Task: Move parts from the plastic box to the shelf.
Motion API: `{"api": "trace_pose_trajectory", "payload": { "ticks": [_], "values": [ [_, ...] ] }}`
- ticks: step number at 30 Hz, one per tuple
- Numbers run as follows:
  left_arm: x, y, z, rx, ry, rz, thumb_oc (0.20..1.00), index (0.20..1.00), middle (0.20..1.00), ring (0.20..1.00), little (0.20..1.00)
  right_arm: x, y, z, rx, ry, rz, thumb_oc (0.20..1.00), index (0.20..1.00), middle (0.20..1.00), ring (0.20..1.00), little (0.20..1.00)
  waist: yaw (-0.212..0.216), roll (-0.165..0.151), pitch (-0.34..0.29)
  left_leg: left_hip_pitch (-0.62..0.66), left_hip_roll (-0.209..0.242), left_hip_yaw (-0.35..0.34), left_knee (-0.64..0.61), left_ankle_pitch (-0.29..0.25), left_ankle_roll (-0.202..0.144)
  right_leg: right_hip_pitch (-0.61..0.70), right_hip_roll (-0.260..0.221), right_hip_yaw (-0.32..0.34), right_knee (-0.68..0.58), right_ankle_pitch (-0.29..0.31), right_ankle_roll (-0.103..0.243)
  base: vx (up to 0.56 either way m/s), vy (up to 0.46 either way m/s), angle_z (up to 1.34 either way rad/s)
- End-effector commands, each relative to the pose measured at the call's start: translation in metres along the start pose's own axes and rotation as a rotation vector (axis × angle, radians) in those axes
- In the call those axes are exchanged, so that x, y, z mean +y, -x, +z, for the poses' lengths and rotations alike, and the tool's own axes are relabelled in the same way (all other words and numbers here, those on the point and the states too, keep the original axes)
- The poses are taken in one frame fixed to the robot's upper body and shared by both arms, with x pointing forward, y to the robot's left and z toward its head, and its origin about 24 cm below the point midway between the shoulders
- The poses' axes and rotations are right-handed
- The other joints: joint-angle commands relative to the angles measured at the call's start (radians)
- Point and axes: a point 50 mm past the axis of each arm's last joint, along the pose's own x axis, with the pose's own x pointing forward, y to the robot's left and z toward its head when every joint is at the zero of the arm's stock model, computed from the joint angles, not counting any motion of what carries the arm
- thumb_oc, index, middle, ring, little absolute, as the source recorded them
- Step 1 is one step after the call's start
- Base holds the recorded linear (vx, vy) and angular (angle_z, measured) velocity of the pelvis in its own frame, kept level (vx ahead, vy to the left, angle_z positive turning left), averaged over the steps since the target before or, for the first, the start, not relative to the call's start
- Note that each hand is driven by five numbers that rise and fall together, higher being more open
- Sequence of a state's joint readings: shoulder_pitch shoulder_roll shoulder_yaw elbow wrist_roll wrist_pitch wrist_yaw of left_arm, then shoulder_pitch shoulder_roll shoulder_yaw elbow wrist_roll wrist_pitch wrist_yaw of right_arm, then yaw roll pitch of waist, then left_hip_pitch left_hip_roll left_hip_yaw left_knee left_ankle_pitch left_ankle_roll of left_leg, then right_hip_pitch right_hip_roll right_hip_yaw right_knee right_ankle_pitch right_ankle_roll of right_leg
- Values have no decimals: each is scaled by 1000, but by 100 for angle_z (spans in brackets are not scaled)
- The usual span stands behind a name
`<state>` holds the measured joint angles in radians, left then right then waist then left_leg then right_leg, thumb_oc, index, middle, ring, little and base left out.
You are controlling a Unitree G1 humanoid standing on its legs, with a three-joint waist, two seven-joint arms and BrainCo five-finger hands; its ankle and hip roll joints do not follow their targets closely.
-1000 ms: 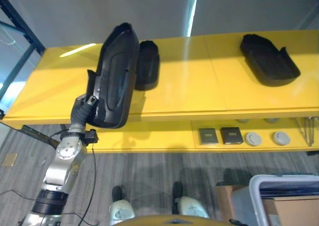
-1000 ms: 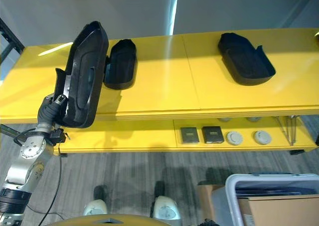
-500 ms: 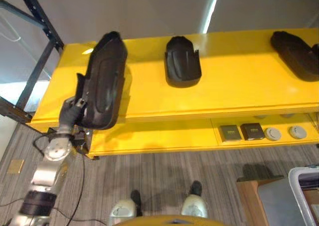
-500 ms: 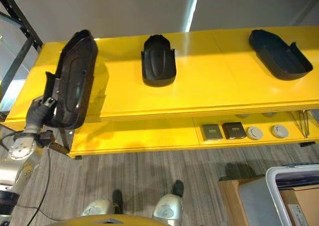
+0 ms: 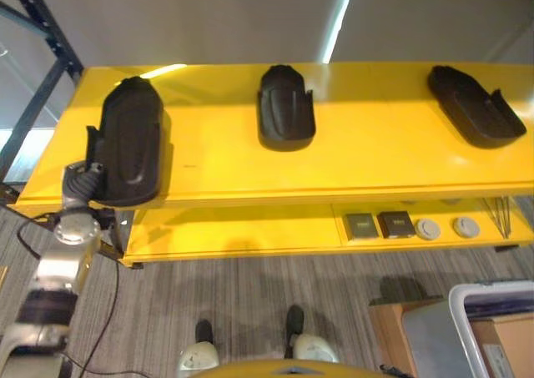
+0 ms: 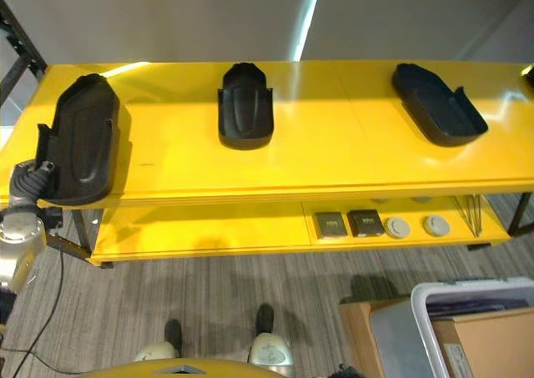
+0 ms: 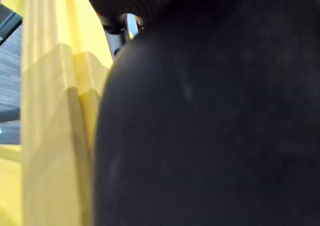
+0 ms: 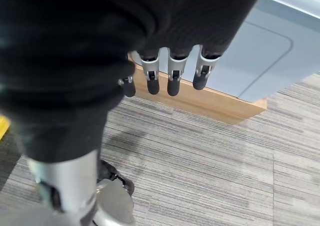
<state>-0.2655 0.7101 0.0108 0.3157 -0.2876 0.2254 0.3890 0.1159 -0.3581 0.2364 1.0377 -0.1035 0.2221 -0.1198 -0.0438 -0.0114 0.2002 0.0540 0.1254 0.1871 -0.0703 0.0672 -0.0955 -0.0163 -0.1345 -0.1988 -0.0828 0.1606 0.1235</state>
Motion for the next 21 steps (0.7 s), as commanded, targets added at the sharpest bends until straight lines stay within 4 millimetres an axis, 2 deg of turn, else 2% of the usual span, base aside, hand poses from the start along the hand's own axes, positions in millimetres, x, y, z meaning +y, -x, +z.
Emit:
{"api": "trace_pose_trajectory", "payload": {
  "ticks": [1,4,6,13,21],
  "values": [
    [29,-28,50,-146,-66,127,200,200,200,200,200,-15,0,-13,30,60,-2,1000,1000,1000,1000,1000,-25,32,-8,-79,3,19,54,-43,45,-28,-6,76,86,-123,32,24,32,-19],
    [62,-53,52,-15,-214,210,200,200,200,200,200,-24,0,-17,34,118,-5,1000,1000,1000,1000,1000,-71,46,-10,-71,5,46,70,-53,46,-32,-2,107,89,-127,29,80,65,-18],
    [68,-57,54,12,-258,223,200,200,200,200,200,-27,-1,-21,42,130,-7,1000,1000,1000,1000,1000,-81,50,-10,-69,5,51,79,-59,46,-30,-1,117,92,-130,28,77,40,-22],
    [68,-64,52,94,-308,213,200,200,200,200,200,-31,-1,-26,57,158,-4,1000,1000,1000,1000,1000,-110,54,-14,-55,4,68,91,-72,49,-23,1,143,94,-135,27,59,19,-16],
    [46,-65,43,134,-357,180,200,200,200,200,200,-31,-2,-24,40,156,-10,1000,1000,1000,1000,1000,-126,52,1,-61,2,75,94,-79,52,-34,2,162,95,-138,26,4,0,-6]
  ]
}}
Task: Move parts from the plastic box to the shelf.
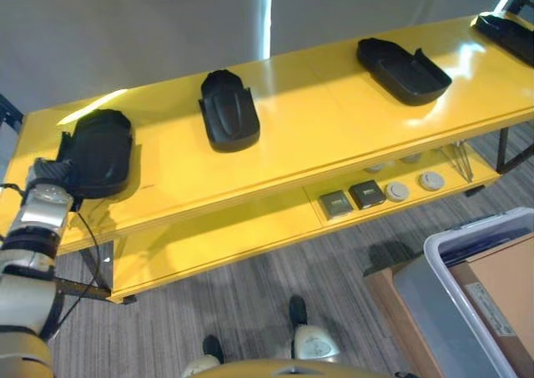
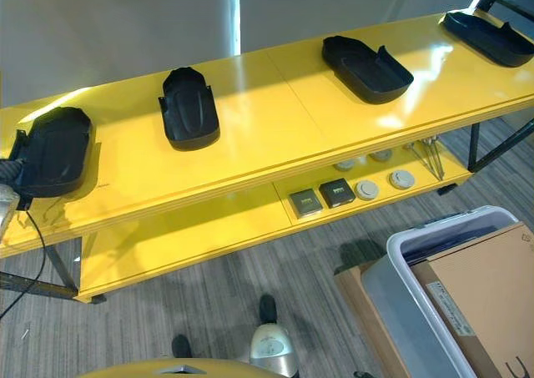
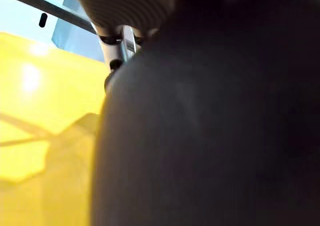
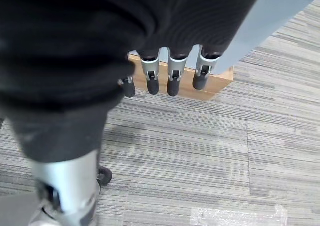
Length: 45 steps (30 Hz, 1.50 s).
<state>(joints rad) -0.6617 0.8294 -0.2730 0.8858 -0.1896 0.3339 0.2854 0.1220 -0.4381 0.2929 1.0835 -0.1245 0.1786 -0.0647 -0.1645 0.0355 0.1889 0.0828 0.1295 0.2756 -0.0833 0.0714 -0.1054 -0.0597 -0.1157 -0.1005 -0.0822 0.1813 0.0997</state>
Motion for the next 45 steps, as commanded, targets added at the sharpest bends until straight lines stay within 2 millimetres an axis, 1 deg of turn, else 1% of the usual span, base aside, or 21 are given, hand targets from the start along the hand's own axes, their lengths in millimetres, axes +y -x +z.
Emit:
{"api": "trace_pose_trajectory", "payload": {
  "ticks": [1,3,4,6,8,9,11,13,16,20,23,31,32,33,34,35,36,37,38,42,45],
  "values": [
    [34,-6,33,-69,7,151,200,200,200,200,200,-10,-1,-6,16,52,-15,1000,1000,1000,1000,1000,-6,5,14,-91,-3,-14,108,-84,62,9,-17,65,95,-159,49,14,8,-3],
    [30,-6,29,-52,-10,160,200,200,200,200,200,-12,-1,-5,11,48,-17,1000,1000,1000,1000,1000,-8,4,19,-93,-3,-14,110,-84,62,8,-16,68,95,-160,48,13,16,-1],
    [27,-7,21,-16,3,162,200,200,200,200,200,-14,-2,-4,8,43,-22,1000,1000,1000,1000,1000,-12,5,25,-96,-1,-11,114,-84,61,3,-16,72,99,-162,46,18,31,-3],
    [26,-7,18,-3,8,167,200,200,200,200,200,-15,-2,-4,9,39,-24,1000,1000,1000,1000,1000,-14,4,28,-100,0,-10,119,-86,61,0,-17,74,101,-163,46,15,39,-3],
    [25,-8,11,17,29,187,200,200,200,200,200,-20,-2,-2,4,36,-32,1000,1000,1000,1000,1000,-20,1,47,-116,2,-10,139,-93,62,-13,-19,78,115,-168,44,-20,59,-3],
    [23,-8,12,19,41,208,200,200,200,200,200,-23,-3,2,-8,45,-40,1000,1000,1000,1000,1000,-22,-2,64,-143,4,-11,159,-96,62,-38,-21,83,135,-174,41,-115,59,-3],
    [25,-8,21,-2,60,240,200,200,200,200,200,-28,-3,8,-32,28,-55,1000,1000,1000,1000,1000,-24,-7,92,-192,6,-19,192,-98,63,-83,-20,88,165,-179,33,-172,35,-3],
    [30,-8,35,-16,86,278,200,200,200,200,200,-34,-4,17,-67,19,-69,1000,1000,1000,1000,1000,-27,-13,123,-251,8,-31,232,-98,64,-138,-18,93,202,-182,25,-184,14,10],
    [38,-8,46,-23,123,315,200,200,200,200,200,-38,-3,27,-103,5,-78,1000,1000,1000,1000,1000,-29,-19,151,-288,10,-39,259,-97,62,-170,-15,94,222,-182,17,-89,5,5],
    [42,-8,52,-24,143,331,200,200,200,200,200,-38,-3,35,-123,-3,-76,1000,1000,1000,1000,1000,-30,-26,162,-292,14,-37,254,-93,62,-175,-11,94,219,-180,13,-9,-2,1],
    [44,-8,53,-23,155,346,200,200,200,200,200,-37,-3,37,-130,-9,-76,1000,1000,1000,1000,1000,-31,-30,165,-292,17,-34,251,-91,62,-178,-9,97,218,-178,11,0,0,0],
    [51,-8,58,-34,163,359,200,200,200,200,200,-35,-3,38,-133,-21,-69,1000,1000,1000,1000,1000,-28,-34,168,-287,19,-27,239,-86,62,-170,-5,96,201,-172,10,0,-1,-1],
    [52,-8,59,-39,174,362,542,542,542,542,542,-35,-3,38,-134,-21,-69,1000,1000,1000,1000,1000,-27,-34,167,-285,18,-27,237,-86,62,-168,-5,96,199,-171,10,-3,-15,-6],
    [54,-7,62,-49,195,380,1000,1000,1000,1000,1000,-34,-3,38,-133,-22,-65,1000,1000,1000,1000,1000,-26,-34,166,-280,18,-27,234,-85,62,-163,-5,95,196,-171,10,-5,-15,-7],
    [56,-7,63,-57,208,391,1000,1000,1000,1000,1000,-33,-3,38,-132,-21,-65,1000,1000,1000,1000,1000,-26,-33,165,-278,17,-27,231,-85,62,-160,-5,93,194,-171,10,-7,-15,-3],
    [65,-5,71,-111,263,446,1000,1000,1000,1000,1000,-30,-3,36,-129,-20,-62,1000,1000,1000,1000,1000,-22,-30,160,-262,14,-27,221,-85,62,-143,-7,90,184,-170,10,0,0,0],
    [70,-4,75,-134,277,461,1000,1000,1000,1000,1000,-28,-3,35,-126,-18,-61,1000,1000,1000,1000,1000,-20,-29,156,-254,12,-27,217,-84,62,-133,-8,88,178,-170,11,0,0,0],
    [79,-1,85,-190,300,499,1000,1000,1000,1000,1000,-26,-3,31,-114,-22,-56,1000,1000,1000,1000,1000,-15,-26,146,-235,9,-28,205,-85,62,-113,-9,83,166,-169,13,45,-22,3],
    [81,1,88,-214,311,520,1000,1000,1000,1000,1000,-25,-3,29,-110,-22,-53,1000,1000,1000,1000,1000,-14,-26,142,-229,8,-28,201,-85,62,-106,-9,82,162,-169,13,71,-32,7],
    [103,13,111,-358,367,576,1000,1000,1000,1000,1000,-15,-3,15,-70,-16,-39,1000,1000,1000,1000,1000,2,-16,104,-163,1,-26,162,-86,62,-35,-14,66,121,-164,22,86,-22,5],
    [112,24,124,-470,324,598,1000,1000,1000,1000,1000,-9,-2,8,-43,-35,-26,1000,1000,1000,1000,1000,21,-9,75,-137,0,-27,142,-84,61,-7,-19,54,103,-160,26,88,-26,5]
  ]
}}
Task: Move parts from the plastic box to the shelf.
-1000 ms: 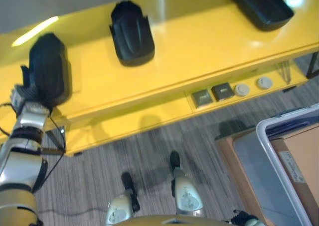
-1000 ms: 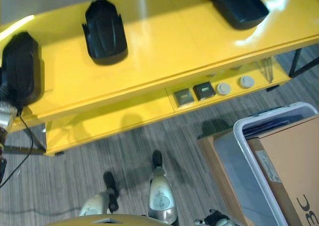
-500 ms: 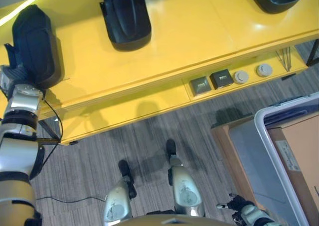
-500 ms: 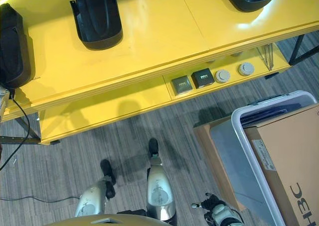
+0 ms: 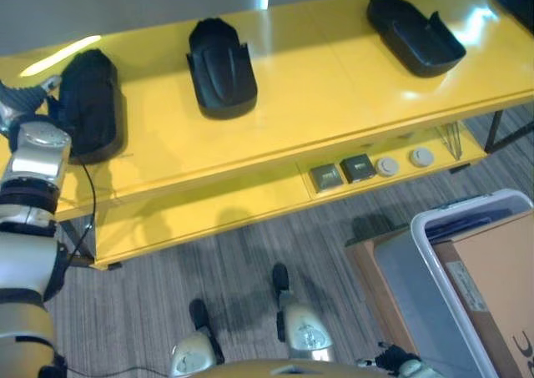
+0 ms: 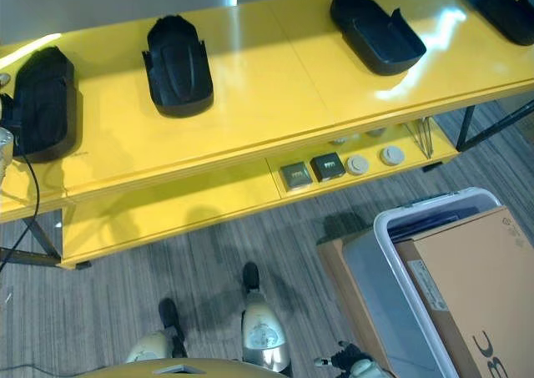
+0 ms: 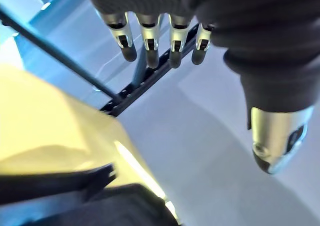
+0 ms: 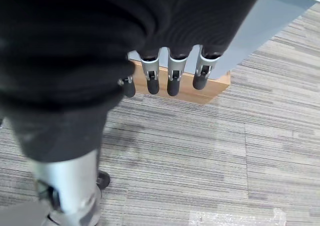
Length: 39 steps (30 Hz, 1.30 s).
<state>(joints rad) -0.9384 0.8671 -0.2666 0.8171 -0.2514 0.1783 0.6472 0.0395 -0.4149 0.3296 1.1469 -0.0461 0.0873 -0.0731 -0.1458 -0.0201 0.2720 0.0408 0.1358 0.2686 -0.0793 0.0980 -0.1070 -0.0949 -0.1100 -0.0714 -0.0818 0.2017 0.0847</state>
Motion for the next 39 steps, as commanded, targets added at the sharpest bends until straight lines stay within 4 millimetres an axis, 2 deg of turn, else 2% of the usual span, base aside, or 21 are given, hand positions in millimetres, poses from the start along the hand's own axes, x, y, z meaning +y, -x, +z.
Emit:
{"api": "trace_pose_trajectory", "payload": {
  "ticks": [1,3,4,7,8,9,13,14,15,16,18,20,22,28,32,39],
  "values": [
    [48,-14,29,-231,-11,119,1000,1000,1000,1000,1000,-3,4,-27,86,25,-22,1000,1000,1000,1000,1000,18,50,-29,-74,-8,-23,127,-112,61,53,-28,16,89,-179,45,104,-25,4],
    [52,-10,37,-287,20,66,1000,1000,1000,1000,1000,2,5,-32,101,20,-17,1000,1000,1000,1000,1000,30,51,-41,-61,-9,-26,121,-113,61,68,-30,10,81,-178,47,121,-16,11],
    [48,10,44,-391,109,-114,1000,1000,1000,1000,1000,10,7,-39,130,-9,-7,1000,1000,1000,1000,1000,53,51,-63,-38,-12,-32,108,-116,60,96,-34,-2,67,-177,49,128,-11,17],
    [45,24,41,-402,149,-192,1000,1000,1000,1000,1000,13,8,-43,142,-14,-2,1000,1000,1000,1000,1000,62,52,-71,-26,-14,-36,102,-118,60,109,-35,-7,61,-178,51,84,-2,8],
    [32,59,23,-397,222,-327,1000,1000,1000,1000,1000,23,10,-47,158,-26,10,1000,1000,1000,1000,1000,84,49,-79,-10,-19,-48,95,-123,61,130,-39,-18,54,-181,54,78,8,11],
    [29,65,17,-393,228,-350,1000,1000,1000,1000,1000,24,11,-47,160,-27,11,1000,1000,1000,1000,1000,86,49,-80,-7,-20,-50,94,-123,61,134,-39,-19,54,-181,54,79,12,12],
    [6,126,-22,-346,309,-549,1000,1000,1000,1000,1000,40,14,-51,177,-56,21,1000,1000,1000,1000,1000,117,41,-82,1,-26,-72,90,-129,64,153,-44,-35,45,-181,57,8,5,17],
    [2,144,-32,-348,315,-614,520,520,520,520,520,44,16,-53,184,-69,22,1000,1000,1000,1000,1000,129,40,-81,4,-27,-76,87,-129,63,160,-44,-43,39,-179,57,0,0,0],
    [2,148,-35,-342,319,-631,200,200,200,200,200,45,16,-54,187,-75,21,1000,1000,1000,1000,1000,132,41,-81,5,-27,-77,86,-128,63,162,-44,-46,36,-177,57,-21,12,6],
    [-2,158,-45,-294,339,-672,200,200,200,200,200,45,16,-56,191,-87,18,1000,1000,1000,1000,1000,140,41,-81,7,-27,-78,80,-127,61,166,-45,-54,31,-176,58,-15,11,5],
    [-4,162,-50,-261,357,-702,200,200,200,200,200,45,16,-58,193,-95,17,1000,1000,1000,1000,1000,144,42,-82,10,-27,-78,74,-125,60,170,-45,-58,26,-174,59,-11,14,13],
    [-10,174,-68,-150,395,-729,200,200,200,200,200,46,17,-61,203,-117,16,1000,1000,1000,1000,1000,154,44,-85,15,-28,-80,67,-122,58,176,-46,-66,20,-171,63,-8,20,18],
    [-14,180,-76,-127,385,-728,200,200,200,200,200,46,16,-61,207,-120,16,1000,1000,1000,1000,1000,159,43,-86,17,-27,-80,69,-121,58,178,-48,-68,22,-168,63,-1,7,4],
    [-21,182,-80,-104,408,-713,200,200,200,200,200,44,15,-61,209,-116,16,1000,1000,1000,1000,1000,154,43,-89,24,-24,-72,68,-122,57,181,-51,-68,23,-166,67,0,0,0],
    [-32,181,-78,-71,427,-686,200,200,200,200,200,42,15,-60,205,-102,14,1000,1000,1000,1000,1000,136,43,-88,27,-19,-61,69,-122,54,175,-52,-58,26,-164,72,0,0,0],
    [-58,174,-95,32,383,-583,200,200,200,200,200,37,13,-57,179,-51,17,1000,1000,1000,1000,1000,87,36,-83,19,-9,-34,80,-124,53,144,-45,-19,45,-168,72,3,-5,-14]
  ]
}}
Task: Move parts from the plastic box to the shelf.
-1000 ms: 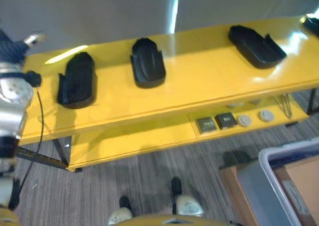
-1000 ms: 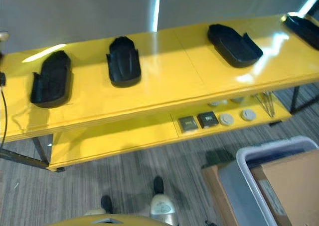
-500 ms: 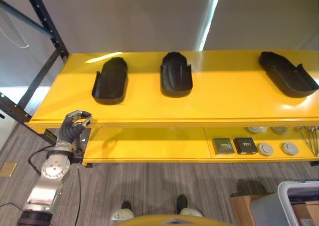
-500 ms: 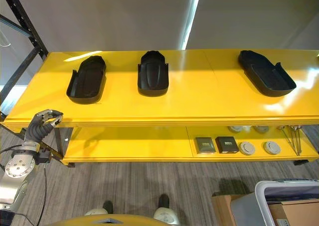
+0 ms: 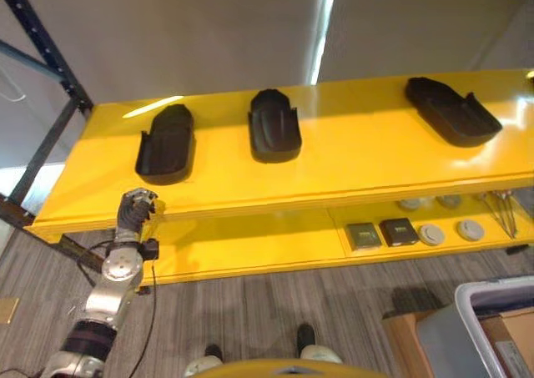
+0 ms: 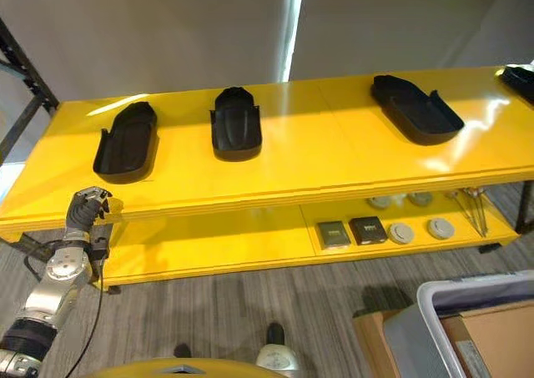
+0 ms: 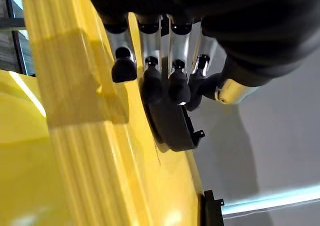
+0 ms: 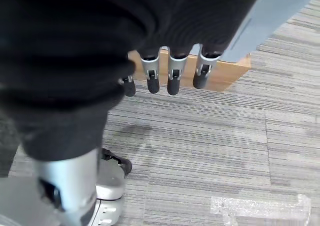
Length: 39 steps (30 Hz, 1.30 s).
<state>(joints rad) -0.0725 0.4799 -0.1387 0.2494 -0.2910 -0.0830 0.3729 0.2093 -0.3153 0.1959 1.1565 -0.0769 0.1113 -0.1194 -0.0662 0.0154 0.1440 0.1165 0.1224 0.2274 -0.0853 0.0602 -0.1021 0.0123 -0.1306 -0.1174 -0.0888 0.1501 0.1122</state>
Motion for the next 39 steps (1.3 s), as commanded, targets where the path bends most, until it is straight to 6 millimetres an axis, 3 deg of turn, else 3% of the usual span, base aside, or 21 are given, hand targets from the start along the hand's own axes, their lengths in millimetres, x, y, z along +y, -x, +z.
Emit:
{"api": "trace_pose_trajectory", "payload": {
  "ticks": [1,5,12,16,19,20,26,39],
  "values": [
    [3,-21,38,-170,34,65,200,200,200,200,200,-13,-2,3,-3,62,-44,1000,1000,1000,1000,1000,1,0,47,-59,6,10,89,-87,48,33,-24,31,54,-116,45,3,-11,-14],
    [0,-29,23,-117,25,141,200,200,200,200,200,-16,-2,6,-20,91,-43,1000,1000,1000,1000,1000,-19,-5,56,-75,11,19,106,-89,48,12,-22,49,65,-118,42,-1,-7,-13],
    [8,-43,19,-83,2,229,200,200,200,200,200,-24,-3,11,-46,129,-51,1000,1000,1000,1000,1000,-40,-8,70,-88,17,24,116,-87,47,-7,-17,66,73,-119,37,0,0,0],
    [13,-48,26,-120,19,252,200,200,200,200,200,-26,-3,12,-53,143,-54,1000,1000,1000,1000,1000,-46,-8,73,-85,18,28,113,-85,46,-7,-18,68,72,-119,36,-2,4,-2],
    [15,-52,44,-193,47,244,200,200,200,200,200,-27,-4,12,-54,140,-58,1000,1000,1000,1000,1000,-46,-5,76,-85,17,27,110,-85,48,-8,-18,68,69,-117,35,-14,7,-7],
    [15,-52,56,-239,63,218,200,200,200,200,200,-28,-4,12,-54,133,-60,1000,1000,1000,1000,1000,-43,-3,77,-83,16,25,108,-86,49,-6,-19,67,66,-116,35,0,0,0],
    [7,-45,73,-292,86,129,200,200,200,200,200,-25,-4,12,-50,121,-59,1000,1000,1000,1000,1000,-29,-1,77,-80,13,14,106,-86,49,4,-20,58,61,-115,33,2,-1,1],
    [-9,-27,61,-242,90,7,200,200,200,200,200,-23,-4,13,-42,96,-54,1000,1000,1000,1000,1000,-8,4,74,-75,7,2,95,-85,49,19,-25,43,50,-113,36,0,0,1]
  ]
}}
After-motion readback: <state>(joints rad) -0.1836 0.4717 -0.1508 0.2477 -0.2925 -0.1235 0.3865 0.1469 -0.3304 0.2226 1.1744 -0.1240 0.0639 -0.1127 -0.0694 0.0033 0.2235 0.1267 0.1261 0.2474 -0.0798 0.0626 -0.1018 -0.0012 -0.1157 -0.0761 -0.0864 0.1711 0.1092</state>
